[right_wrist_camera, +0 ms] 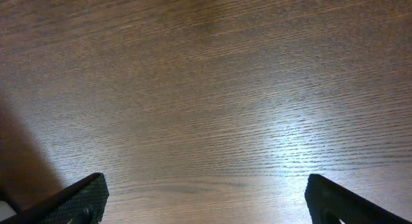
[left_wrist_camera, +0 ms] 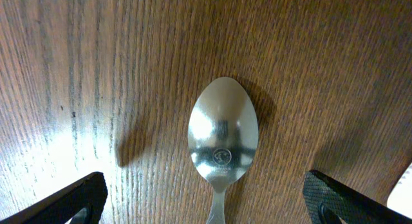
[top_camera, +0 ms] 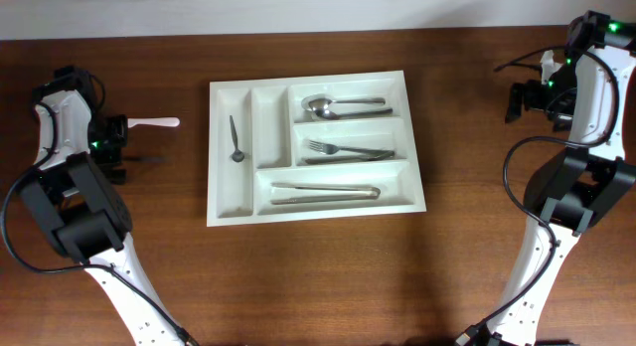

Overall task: Pack container
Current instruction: 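Lower the left gripper and close it on the second spoon's bowl, then lift the second small spoon upward with the left gripper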

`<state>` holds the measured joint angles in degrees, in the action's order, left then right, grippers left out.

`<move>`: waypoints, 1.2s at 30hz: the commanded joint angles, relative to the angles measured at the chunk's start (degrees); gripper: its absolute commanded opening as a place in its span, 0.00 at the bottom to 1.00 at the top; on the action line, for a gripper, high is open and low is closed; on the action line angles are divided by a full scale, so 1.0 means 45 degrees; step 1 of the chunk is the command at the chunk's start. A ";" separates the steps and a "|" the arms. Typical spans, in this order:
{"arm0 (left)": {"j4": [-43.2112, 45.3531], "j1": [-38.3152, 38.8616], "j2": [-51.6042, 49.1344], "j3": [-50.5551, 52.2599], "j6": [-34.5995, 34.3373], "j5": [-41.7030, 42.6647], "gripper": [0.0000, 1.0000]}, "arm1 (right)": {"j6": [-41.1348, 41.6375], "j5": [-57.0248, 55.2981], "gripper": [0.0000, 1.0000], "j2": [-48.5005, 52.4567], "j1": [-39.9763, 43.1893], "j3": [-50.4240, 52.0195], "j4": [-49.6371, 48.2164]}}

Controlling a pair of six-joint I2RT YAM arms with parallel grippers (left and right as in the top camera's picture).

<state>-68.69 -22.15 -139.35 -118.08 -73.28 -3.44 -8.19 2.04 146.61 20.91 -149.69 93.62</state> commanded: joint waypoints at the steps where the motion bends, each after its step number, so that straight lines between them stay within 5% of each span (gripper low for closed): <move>1: -0.0010 0.0053 -0.0486 -0.0005 0.0146 -0.0102 0.99 | -0.0131 0.0024 0.99 -0.0233 0.0029 -0.0214 -0.0005; 17: 0.0024 0.0053 -0.0772 -0.0010 0.0155 0.0165 1.00 | -0.0131 0.0024 0.99 -0.0233 0.0029 -0.0214 -0.0005; 31: -0.0083 0.0053 -0.0772 -0.0010 0.0151 0.0253 0.39 | -0.0131 0.0019 0.99 -0.0233 0.0029 -0.0214 -0.0005; 36: -0.0165 0.0053 -0.0777 -0.0010 0.0151 0.0253 0.29 | -0.0131 0.0024 0.99 -0.0233 0.0029 -0.0214 -0.0005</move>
<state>-68.58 -21.98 -140.27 -118.26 -72.88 -2.15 -8.21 2.04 146.61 20.91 -149.69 93.62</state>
